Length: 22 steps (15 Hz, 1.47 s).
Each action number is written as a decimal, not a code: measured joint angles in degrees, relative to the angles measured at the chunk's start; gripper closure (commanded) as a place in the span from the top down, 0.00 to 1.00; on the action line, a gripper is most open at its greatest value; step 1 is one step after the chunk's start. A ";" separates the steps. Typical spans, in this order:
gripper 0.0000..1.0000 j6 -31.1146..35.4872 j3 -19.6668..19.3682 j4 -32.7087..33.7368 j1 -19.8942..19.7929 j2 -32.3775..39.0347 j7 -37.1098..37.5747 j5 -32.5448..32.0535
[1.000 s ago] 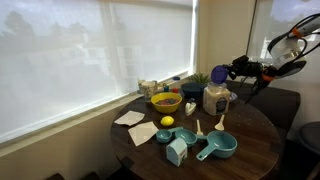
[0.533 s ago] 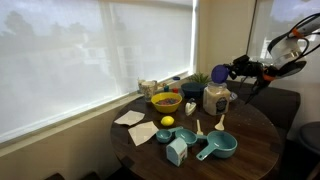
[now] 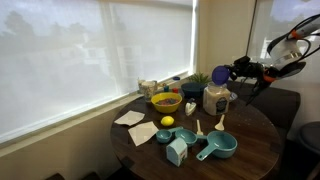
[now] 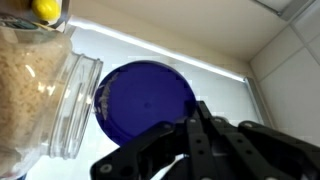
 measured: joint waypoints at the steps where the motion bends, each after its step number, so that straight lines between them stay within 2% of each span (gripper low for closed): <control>1: 0.01 -0.34 -0.14 0.00 -0.02 0.00 0.00 0.01; 9: 0.01 -5.18 -1.66 -0.90 -1.82 0.40 -0.12 1.48; 22: 0.01 -5.46 -1.37 -1.73 -2.19 2.98 0.85 2.18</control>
